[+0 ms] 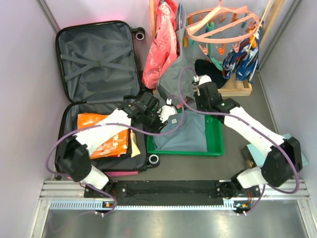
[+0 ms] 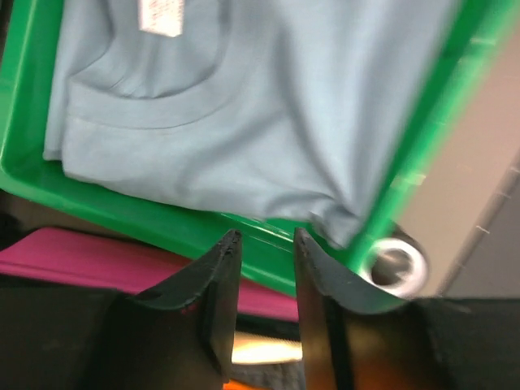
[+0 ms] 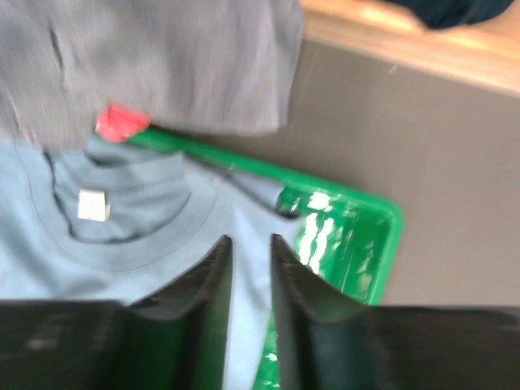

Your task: Open, take out, and arrange the luggage

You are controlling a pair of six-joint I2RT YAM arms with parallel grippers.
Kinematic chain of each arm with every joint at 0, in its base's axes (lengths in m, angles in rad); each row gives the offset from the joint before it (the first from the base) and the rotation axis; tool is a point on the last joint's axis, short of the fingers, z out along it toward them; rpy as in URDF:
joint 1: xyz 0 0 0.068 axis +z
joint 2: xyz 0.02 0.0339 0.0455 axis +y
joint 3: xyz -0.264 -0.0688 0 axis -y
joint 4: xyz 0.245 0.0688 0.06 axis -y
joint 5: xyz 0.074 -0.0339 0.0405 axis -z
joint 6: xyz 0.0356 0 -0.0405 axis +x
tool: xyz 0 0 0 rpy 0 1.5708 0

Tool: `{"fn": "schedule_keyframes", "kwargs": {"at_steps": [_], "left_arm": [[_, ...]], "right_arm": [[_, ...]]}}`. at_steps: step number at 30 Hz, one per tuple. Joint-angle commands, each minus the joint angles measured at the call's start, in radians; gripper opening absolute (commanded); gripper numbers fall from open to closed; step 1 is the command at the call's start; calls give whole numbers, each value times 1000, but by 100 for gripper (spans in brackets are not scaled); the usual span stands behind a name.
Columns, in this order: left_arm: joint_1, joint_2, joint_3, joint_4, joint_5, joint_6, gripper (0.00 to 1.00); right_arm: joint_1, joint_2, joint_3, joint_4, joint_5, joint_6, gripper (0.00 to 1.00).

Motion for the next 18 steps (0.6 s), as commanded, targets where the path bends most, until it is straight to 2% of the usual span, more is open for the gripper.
{"fn": "schedule_keyframes", "kwargs": {"at_steps": [1, 6, 11, 18], "left_arm": [[-13, 99, -17, 141, -184, -52, 35], [-13, 159, -25, 270, -289, -43, 37], [-15, 261, 4, 282, -388, -36, 37], [-21, 375, 12, 320, -572, -27, 36]], "right_arm": [[-6, 0, -121, 110, -117, 91, 11], [-34, 130, -143, 197, -118, 179, 0], [-103, 205, -212, 278, -81, 286, 0], [-130, 224, -302, 312, -18, 314, 0]]}}
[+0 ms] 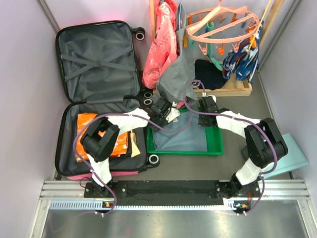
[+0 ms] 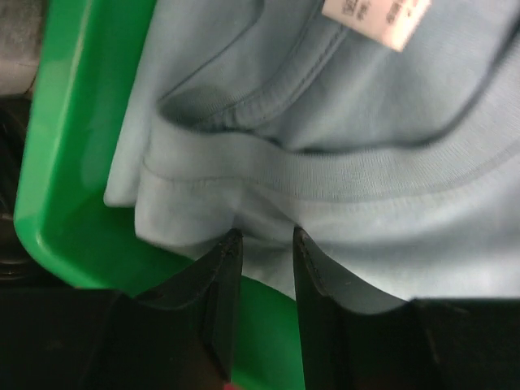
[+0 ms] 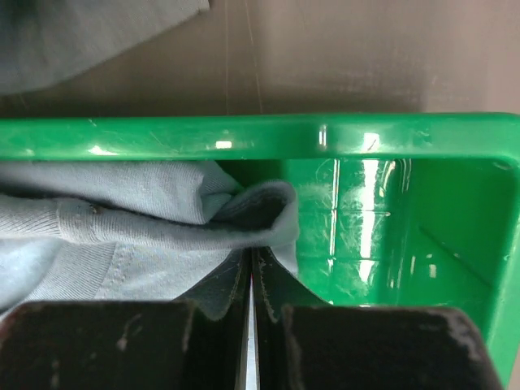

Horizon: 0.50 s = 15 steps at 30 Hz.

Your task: Open, take out, and arrange the luggage

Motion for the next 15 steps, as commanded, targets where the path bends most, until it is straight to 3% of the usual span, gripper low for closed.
{"fn": "schedule_keyframes", "kwargs": {"at_steps": [1, 6, 9, 11, 12, 15], "left_arm": [[-9, 52, 25, 43, -182, 0, 36], [-9, 20, 40, 26, -140, -17, 37], [-9, -97, 55, 0, 24, -8, 44], [-9, -203, 69, -18, 154, 7, 50], [-9, -237, 80, -26, 191, 18, 52], [-9, -372, 91, -40, 241, 9, 61]], "right_arm": [[-14, 8, -28, 58, 63, 43, 0], [-24, -37, -15, 39, 83, 35, 0], [-13, -127, 1, -5, 123, 20, 6], [34, -207, 17, -57, 169, 3, 20], [62, -228, 43, -77, 219, -3, 31], [185, -288, 122, -171, 310, -16, 46]]}}
